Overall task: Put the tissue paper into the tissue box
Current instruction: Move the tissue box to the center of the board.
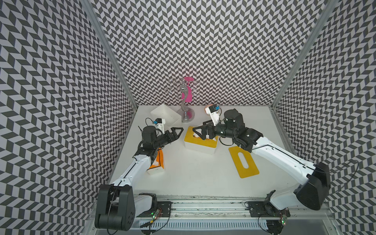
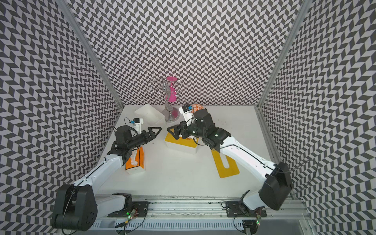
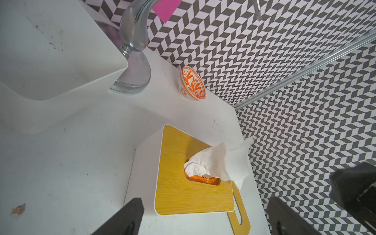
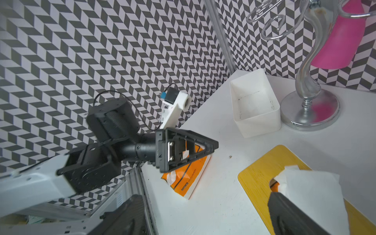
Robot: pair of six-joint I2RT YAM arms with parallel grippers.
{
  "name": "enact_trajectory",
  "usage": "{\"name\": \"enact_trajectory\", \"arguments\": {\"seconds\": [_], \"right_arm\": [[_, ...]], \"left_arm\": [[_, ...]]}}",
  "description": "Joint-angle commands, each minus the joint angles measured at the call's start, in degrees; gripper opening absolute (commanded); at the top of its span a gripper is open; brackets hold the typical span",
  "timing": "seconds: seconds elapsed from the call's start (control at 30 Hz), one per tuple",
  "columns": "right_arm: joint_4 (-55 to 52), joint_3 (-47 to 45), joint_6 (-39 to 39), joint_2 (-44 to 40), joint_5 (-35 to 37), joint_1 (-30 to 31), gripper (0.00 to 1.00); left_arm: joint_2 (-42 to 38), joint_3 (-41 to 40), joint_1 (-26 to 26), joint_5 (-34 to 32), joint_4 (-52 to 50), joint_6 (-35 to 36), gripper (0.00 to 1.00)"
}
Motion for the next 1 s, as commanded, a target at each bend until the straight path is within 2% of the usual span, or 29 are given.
{"name": "enact_trajectory", "arguments": {"seconds": [0.0, 0.17, 0.47, 0.8, 0.97], "right_arm": [[6.5, -10.5, 2.8, -7.7, 3.3, -0.1, 1.0], [11.3, -26.3, 6.0, -22.2, 5.8, -1.9, 0.99], [9.5, -40.5, 10.7, -39.3, 6.9, -3.7, 1.0], [10.3, -49.0, 14.8, -48.1, 8.6, -3.8, 1.0], [8.5, -50.0, 15.1, -49.8, 7.9, -3.8, 1.0]], "left_arm": [[2.9, -0.5, -1.8, 0.8, 5.2, -1.7, 1.0], [7.7, 0.4, -5.8, -1.3, 8.9, -3.3, 1.0], [15.9, 5.2, -9.4, -2.2, 10.8, -4.6, 1.0], [16.4, 3.7, -12.3, -4.1, 13.8, -6.2, 1.0], [10.9, 6.1, -11.4, -14.0, 4.2, -0.5, 1.0]]}}
